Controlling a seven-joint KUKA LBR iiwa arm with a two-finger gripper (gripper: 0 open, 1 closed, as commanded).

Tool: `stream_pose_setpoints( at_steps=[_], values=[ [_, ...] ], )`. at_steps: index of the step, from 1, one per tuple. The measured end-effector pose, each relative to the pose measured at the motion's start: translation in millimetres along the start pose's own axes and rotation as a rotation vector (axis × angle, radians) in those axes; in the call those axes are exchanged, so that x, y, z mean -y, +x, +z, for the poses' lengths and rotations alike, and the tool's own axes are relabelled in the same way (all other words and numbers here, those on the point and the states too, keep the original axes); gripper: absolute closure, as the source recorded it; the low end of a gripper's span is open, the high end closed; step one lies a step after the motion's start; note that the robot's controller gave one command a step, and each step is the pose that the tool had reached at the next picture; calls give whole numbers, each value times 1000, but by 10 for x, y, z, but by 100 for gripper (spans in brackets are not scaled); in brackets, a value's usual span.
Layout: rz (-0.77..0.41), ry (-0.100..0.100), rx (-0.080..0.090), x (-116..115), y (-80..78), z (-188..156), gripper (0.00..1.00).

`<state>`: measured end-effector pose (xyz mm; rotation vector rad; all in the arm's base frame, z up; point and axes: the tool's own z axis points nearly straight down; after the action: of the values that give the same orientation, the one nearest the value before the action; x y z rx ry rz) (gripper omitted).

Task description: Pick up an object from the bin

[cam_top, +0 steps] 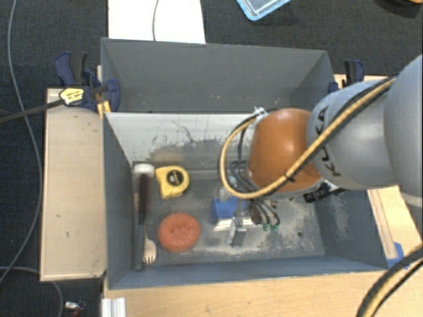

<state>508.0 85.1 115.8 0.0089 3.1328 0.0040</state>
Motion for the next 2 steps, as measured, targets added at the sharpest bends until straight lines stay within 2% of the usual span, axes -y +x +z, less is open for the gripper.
stream_pose_setpoints(
  at_steps=[1,2],
  values=[
    [232,-3,-1,349,-53,225,0],
    [389,-1,9,692,-363,393,100]
  ],
)
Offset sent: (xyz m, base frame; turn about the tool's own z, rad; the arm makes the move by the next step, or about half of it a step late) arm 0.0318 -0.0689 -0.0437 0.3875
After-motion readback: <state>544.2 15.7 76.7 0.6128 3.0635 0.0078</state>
